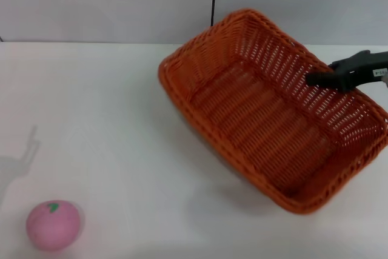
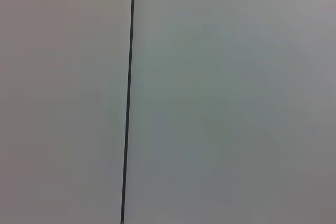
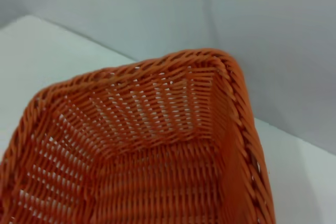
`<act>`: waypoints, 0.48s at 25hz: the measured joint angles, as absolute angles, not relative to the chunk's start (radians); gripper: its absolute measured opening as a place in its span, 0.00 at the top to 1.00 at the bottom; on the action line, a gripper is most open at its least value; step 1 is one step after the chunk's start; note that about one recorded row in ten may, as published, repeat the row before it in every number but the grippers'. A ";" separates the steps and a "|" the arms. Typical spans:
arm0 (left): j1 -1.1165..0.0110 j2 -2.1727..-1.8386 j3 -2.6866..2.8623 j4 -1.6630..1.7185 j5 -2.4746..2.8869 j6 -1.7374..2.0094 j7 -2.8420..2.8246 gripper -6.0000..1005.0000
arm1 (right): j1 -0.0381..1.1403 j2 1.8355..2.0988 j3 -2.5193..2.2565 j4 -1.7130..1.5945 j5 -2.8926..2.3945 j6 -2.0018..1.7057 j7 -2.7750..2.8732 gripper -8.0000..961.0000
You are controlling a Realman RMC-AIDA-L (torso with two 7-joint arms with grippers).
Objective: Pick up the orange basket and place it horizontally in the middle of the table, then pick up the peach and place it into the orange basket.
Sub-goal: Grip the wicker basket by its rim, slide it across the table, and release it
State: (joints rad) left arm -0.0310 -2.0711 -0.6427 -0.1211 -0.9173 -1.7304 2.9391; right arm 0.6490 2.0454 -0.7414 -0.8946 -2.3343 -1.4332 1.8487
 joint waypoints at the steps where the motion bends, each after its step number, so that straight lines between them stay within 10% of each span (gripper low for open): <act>1: -0.030 -2.071 -0.643 -0.121 -0.917 -1.732 2.939 0.19 | 0.649 2.045 -0.741 -0.895 -2.334 -1.433 1.849 0.81; 12: -0.018 -2.069 -0.631 -0.114 -0.917 -1.781 2.939 0.19 | 0.607 1.987 -0.731 -0.957 -2.163 -1.735 1.543 0.82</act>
State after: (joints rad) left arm -0.0181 -2.0693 -0.6306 -0.1136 -0.9173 -1.7811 2.9390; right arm 0.6071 1.9872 -0.7305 -0.9570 -2.1631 -1.7346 1.5431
